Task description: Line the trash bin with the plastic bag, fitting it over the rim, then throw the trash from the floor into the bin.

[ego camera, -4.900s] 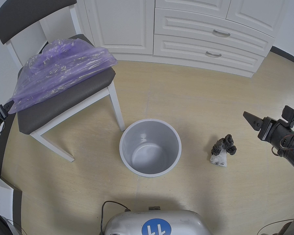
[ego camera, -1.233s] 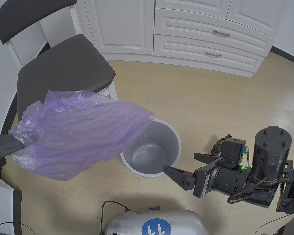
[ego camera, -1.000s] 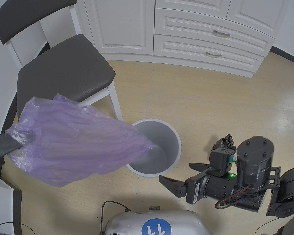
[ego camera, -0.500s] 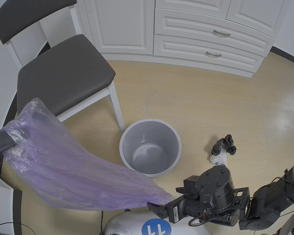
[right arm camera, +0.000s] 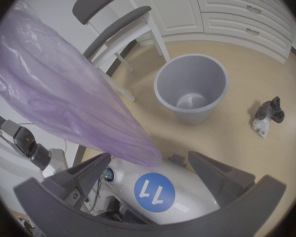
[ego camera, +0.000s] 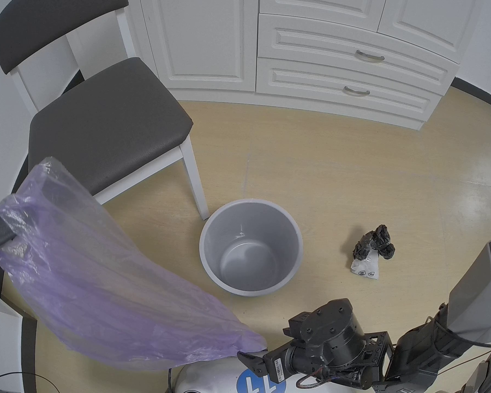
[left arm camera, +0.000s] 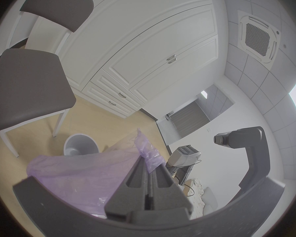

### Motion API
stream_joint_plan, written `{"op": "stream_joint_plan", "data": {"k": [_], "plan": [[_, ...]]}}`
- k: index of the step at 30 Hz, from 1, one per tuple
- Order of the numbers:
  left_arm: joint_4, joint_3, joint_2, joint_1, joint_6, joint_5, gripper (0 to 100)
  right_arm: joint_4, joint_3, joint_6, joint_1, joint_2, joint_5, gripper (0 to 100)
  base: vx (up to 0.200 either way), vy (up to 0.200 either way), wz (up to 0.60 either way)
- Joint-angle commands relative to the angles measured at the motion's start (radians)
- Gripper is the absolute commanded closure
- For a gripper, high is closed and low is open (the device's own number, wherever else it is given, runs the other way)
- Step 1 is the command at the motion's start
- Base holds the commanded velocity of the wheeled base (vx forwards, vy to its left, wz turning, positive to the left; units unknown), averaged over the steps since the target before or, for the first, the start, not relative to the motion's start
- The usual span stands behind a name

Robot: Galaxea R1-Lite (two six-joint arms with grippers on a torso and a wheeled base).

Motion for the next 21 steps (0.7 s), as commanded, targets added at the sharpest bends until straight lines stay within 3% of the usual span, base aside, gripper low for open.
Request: {"op": "stream_joint_plan", "data": {"k": [1,21], "plan": [[0.000,0.001,-0.008,0.000,0.000,-0.001,100,-0.025,0.015,-0.003,-0.014,-0.036,-0.002,0,0.000,0.000,0.00],[0.004,0.007,-0.014,0.000,0.009,-0.001,100,0.006,0.013,-0.093,-0.155,-0.329,-0.004,0,0.000,0.000,0.00]]}}
